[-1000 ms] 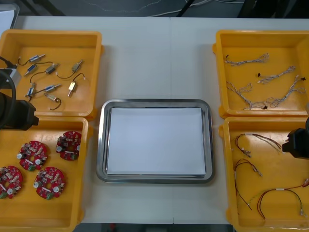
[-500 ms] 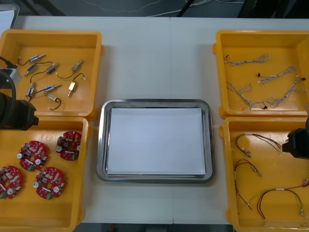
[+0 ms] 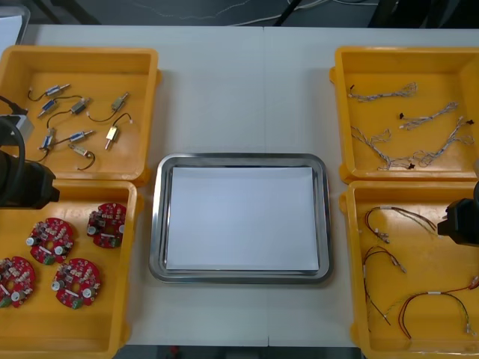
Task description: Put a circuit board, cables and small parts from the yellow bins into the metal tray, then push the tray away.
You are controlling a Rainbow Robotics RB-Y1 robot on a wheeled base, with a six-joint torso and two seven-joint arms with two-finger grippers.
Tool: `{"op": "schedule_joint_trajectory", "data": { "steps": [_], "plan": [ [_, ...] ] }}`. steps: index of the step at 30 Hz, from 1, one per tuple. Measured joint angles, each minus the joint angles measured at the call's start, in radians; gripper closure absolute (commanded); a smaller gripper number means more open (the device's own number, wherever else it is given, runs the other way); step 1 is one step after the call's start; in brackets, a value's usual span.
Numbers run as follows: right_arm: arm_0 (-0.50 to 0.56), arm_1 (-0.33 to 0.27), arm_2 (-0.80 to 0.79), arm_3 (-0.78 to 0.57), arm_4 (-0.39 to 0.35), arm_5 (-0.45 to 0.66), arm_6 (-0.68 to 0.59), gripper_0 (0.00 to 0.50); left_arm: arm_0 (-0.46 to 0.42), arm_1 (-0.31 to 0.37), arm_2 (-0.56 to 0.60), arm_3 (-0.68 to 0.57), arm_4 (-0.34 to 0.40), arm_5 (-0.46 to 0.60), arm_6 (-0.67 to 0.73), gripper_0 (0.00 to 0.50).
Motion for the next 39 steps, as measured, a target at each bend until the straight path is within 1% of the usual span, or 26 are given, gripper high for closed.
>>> {"op": "schedule_joint_trajectory", "data": {
  "steps": [8, 14, 18, 21, 25, 28, 30, 35, 36, 39],
  "plan": [
    [0.0, 0.002, 0.0, 0.0, -0.002, 0.0, 0.0, 0.0, 0.0, 0.0, 0.012, 0.0, 0.025, 0.0, 0.0, 0.0],
    [0.0, 0.002, 0.0, 0.0, -0.009, 0.0, -0.018, 0.0, 0.028, 0.003, 0.07, 0.0, 0.106, -0.038, -0.004, 0.0],
    [0.001, 0.002, 0.0, 0.0, -0.017, 0.0, -0.159, 0.0, 0.071, 0.023, 0.104, 0.0, 0.157, -0.094, -0.022, 0.0],
    [0.001, 0.002, 0.0, 0.0, -0.019, 0.0, -0.249, 0.0, 0.11, 0.049, 0.123, 0.0, 0.204, -0.141, -0.072, 0.0],
    [0.004, 0.002, 0.0, 0.0, -0.019, 0.0, -0.273, 0.0, 0.16, 0.072, 0.15, -0.001, 0.254, -0.193, -0.197, 0.0],
    [0.013, 0.002, 0.0, 0.0, -0.018, 0.0, -0.398, 0.0, 0.205, 0.089, 0.175, -0.012, 0.272, -0.233, -0.305, 0.0],
    [0.023, 0.002, 0.0, -0.001, -0.016, 0.0, -0.483, 0.0, 0.231, 0.099, 0.189, -0.027, 0.276, -0.245, -0.352, 0.0],
    [0.07, 0.002, 0.0, -0.022, -0.004, -0.001, -0.526, 0.0, 0.277, 0.131, 0.225, -0.07, 0.301, -0.249, -0.363, 0.0],
    [0.082, 0.002, 0.0, -0.027, -0.004, -0.002, -0.548, 0.0, 0.284, 0.14, 0.232, -0.074, 0.312, -0.25, -0.363, 0.0],
    [0.121, 0.002, 0.0, -0.046, -0.004, -0.032, -0.671, 0.0, 0.309, 0.169, 0.257, -0.077, 0.364, -0.269, -0.363, 0.0]
  ]
}}
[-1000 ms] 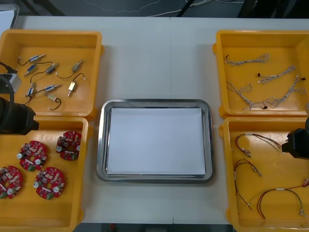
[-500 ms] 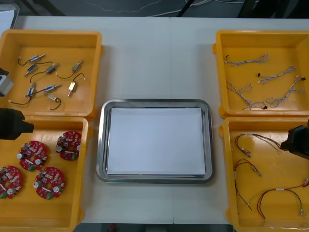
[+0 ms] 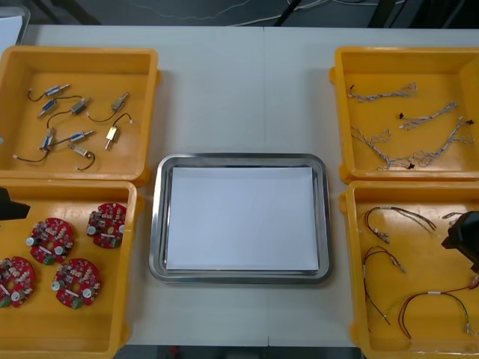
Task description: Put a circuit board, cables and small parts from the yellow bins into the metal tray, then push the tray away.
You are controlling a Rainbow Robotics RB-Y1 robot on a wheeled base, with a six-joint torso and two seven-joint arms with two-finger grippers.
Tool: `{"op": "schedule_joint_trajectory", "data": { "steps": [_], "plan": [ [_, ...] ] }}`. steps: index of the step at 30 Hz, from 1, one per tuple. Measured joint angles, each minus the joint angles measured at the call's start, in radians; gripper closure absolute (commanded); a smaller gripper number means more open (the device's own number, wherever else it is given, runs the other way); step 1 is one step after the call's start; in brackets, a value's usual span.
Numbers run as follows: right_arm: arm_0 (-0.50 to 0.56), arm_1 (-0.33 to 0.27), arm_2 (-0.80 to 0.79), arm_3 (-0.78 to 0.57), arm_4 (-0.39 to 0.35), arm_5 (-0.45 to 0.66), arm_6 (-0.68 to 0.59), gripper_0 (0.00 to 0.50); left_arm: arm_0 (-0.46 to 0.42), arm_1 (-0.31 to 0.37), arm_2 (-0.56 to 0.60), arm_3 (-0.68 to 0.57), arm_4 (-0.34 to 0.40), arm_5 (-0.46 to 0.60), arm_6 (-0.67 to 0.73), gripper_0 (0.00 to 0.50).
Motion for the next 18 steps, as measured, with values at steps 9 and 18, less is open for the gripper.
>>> {"op": "schedule_joint_trajectory", "data": {
  "steps": [9, 18],
  "plan": [
    [0.054, 0.011, 0.0, -0.026, 0.0, -0.038, -0.111, 0.0, 0.101, 0.052, 0.035, 0.037, 0.106, -0.143, -0.103, 0.0],
    [0.063, 0.022, 0.0, -0.026, 0.0, -0.039, -0.228, 0.0, 0.202, 0.066, 0.035, 0.038, 0.111, -0.25, -0.271, 0.0]
  ]
}}
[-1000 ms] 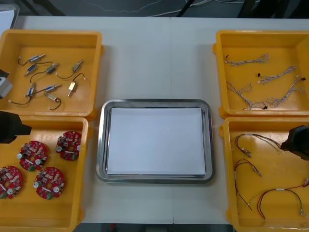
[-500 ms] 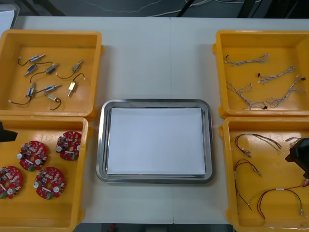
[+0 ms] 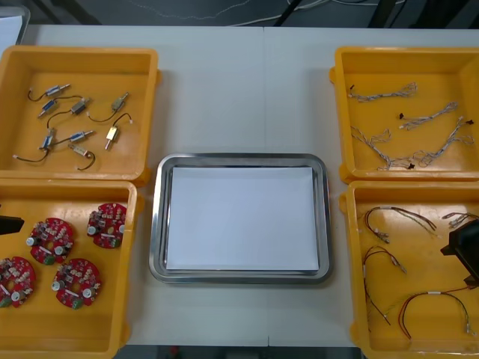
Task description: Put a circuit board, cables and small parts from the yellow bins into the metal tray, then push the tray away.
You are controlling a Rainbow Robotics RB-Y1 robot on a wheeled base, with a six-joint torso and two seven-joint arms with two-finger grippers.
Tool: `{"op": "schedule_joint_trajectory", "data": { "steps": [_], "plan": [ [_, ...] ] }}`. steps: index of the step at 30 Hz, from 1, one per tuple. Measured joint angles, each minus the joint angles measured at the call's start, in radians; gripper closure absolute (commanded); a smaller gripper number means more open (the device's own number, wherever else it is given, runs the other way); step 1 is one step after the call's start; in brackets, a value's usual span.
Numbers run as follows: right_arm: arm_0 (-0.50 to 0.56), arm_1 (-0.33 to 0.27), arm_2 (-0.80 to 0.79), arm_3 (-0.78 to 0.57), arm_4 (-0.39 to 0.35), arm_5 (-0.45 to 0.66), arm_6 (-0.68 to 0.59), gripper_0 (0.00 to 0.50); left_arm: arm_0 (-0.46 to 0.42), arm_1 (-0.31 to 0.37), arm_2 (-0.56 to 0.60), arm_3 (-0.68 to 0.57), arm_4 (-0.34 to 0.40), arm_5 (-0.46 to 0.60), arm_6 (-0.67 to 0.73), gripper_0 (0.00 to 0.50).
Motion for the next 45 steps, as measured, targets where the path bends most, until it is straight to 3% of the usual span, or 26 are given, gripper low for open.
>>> {"op": "schedule_joint_trajectory", "data": {
  "steps": [14, 26, 34, 45],
  "plan": [
    [0.021, 0.003, 0.0, 0.07, 0.016, -0.108, -0.044, 0.0, 0.178, 0.001, 0.0, -0.007, -0.001, -0.176, 0.0, 0.0],
    [0.028, 0.022, 0.0, 0.105, 0.019, -0.13, -0.044, 0.0, 0.252, 0.009, 0.066, -0.041, -0.01, -0.19, 0.0, 0.0],
    [0.033, 0.058, 0.0, 0.142, 0.032, -0.13, -0.044, 0.0, 0.22, 0.009, -0.038, -0.041, -0.164, -0.188, 0.0, 0.0],
    [0.073, 0.109, 0.0, 0.162, 0.056, -0.201, -0.044, 0.0, 0.108, -0.033, -0.156, -0.04, -0.308, -0.099, 0.0, 0.0]
  ]
}}
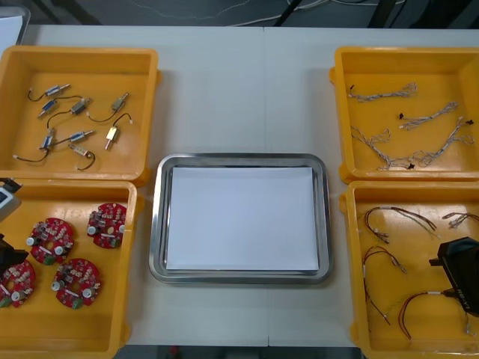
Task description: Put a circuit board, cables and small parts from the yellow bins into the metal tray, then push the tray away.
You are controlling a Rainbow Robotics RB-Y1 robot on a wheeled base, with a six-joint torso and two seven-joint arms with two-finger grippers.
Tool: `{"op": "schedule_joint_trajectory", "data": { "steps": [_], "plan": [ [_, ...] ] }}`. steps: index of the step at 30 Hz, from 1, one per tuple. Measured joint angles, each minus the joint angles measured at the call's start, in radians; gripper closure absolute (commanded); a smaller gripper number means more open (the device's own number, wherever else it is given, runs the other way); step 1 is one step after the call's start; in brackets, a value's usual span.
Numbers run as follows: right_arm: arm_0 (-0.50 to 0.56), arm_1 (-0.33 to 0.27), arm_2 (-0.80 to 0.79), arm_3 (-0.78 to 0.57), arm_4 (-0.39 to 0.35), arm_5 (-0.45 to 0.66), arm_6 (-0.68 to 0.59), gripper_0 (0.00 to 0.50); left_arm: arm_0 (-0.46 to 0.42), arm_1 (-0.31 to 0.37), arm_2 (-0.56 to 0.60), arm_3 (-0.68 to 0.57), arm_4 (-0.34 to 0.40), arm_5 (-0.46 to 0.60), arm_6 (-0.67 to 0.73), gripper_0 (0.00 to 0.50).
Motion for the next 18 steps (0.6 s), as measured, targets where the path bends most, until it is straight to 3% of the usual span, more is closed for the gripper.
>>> {"op": "schedule_joint_trajectory", "data": {
  "steps": [18],
  "plan": [
    [0.067, 0.027, 0.027, 0.008, 0.06, -0.085, 0.0, 0.0, -0.027, -0.078, -0.069, 0.057, -0.091, -0.013, 0.0, 0.0]
  ]
}}
